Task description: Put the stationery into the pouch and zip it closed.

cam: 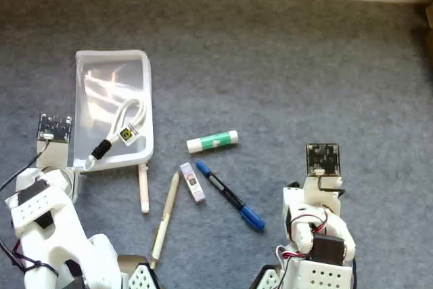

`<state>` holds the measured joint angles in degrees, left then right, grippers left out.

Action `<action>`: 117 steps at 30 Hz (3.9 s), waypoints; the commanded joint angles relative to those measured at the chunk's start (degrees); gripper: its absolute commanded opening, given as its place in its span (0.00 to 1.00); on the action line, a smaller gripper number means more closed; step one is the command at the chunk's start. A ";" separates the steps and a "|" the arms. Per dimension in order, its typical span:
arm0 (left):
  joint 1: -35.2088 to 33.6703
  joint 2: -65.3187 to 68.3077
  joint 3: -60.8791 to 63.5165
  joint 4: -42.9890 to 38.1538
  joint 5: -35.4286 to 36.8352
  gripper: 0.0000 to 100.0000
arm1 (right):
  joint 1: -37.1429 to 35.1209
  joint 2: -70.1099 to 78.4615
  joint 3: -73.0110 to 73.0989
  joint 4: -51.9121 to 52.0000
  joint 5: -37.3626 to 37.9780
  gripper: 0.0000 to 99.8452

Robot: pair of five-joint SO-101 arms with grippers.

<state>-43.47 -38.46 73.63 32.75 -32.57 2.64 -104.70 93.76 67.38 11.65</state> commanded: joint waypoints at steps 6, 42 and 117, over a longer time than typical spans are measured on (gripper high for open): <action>3.82 0.04 -0.48 -2.90 4.31 0.23 | -0.84 -0.57 -0.84 -1.54 -0.53 0.07; 7.34 0.48 12.00 -28.13 7.56 0.17 | -0.66 -0.57 -0.84 -1.54 -0.62 0.07; -14.02 0.04 -33.71 28.22 17.93 0.01 | -57.10 123.56 -120.04 5.41 -39.21 0.26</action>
<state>-56.75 -38.02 40.04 62.20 -15.25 -52.13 15.65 -15.60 73.80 -22.99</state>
